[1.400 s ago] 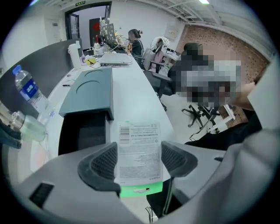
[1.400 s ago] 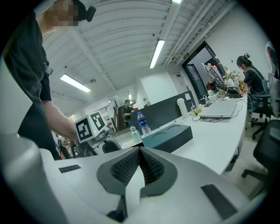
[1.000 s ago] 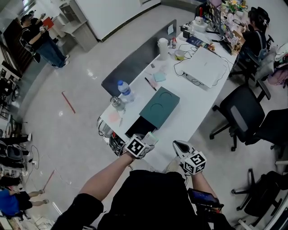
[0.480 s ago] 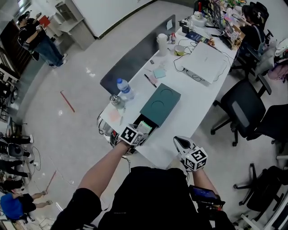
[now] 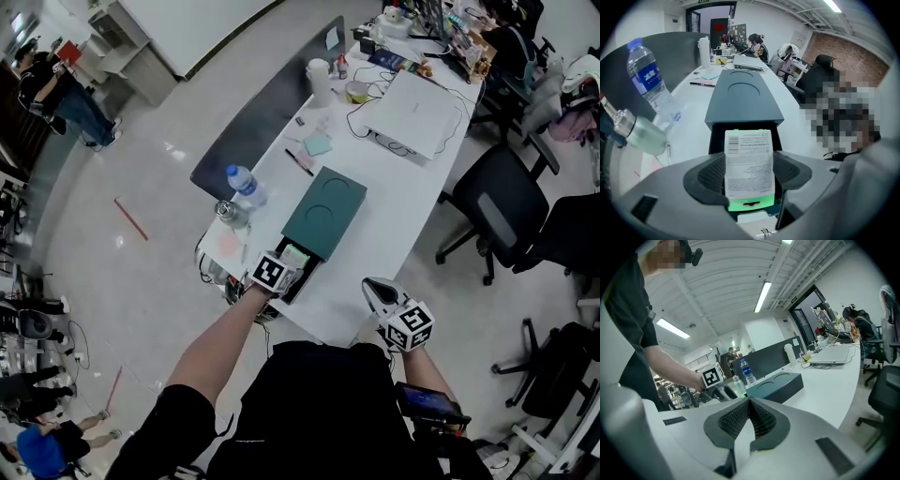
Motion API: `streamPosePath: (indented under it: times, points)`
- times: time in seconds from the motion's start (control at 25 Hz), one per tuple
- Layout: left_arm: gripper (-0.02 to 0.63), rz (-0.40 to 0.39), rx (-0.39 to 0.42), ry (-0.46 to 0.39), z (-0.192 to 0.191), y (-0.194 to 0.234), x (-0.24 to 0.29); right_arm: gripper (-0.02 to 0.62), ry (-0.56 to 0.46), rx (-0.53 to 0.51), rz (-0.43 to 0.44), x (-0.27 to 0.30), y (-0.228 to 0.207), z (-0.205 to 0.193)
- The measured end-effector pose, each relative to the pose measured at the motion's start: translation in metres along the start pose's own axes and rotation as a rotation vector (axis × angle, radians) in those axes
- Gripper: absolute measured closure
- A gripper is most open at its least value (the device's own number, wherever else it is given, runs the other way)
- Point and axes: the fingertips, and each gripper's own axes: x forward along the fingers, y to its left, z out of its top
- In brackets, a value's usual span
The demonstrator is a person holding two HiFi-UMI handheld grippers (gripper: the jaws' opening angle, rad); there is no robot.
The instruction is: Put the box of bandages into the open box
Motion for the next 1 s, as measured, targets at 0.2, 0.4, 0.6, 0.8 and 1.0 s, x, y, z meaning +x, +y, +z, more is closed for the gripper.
streamPosePath:
  times: [0.2,0.4,0.6,0.8,1.0]
  points:
    - [0.29,-0.006,0.02,0.036,-0.003,0.001,0.016,0.568,-0.001,0.012,-0.025,-0.003,-0.004,-0.001]
    - [0.288,-0.008,0.031,0.069,-0.008,0.0,0.029,0.568,-0.001,0.028,-0.042,-0.008,-0.009,-0.003]
    - [0.285,0.01,0.02,0.066,-0.009,-0.001,0.032,0.568,0.005,0.033,-0.046,-0.015,-0.013,-0.006]
    - [0.282,0.035,0.003,0.034,-0.004,-0.001,0.032,0.568,0.014,0.035,-0.036,-0.021,-0.015,-0.009]
    - [0.273,0.077,-0.041,0.001,-0.004,-0.002,0.023,0.568,0.025,0.03,-0.013,-0.032,-0.019,-0.014]
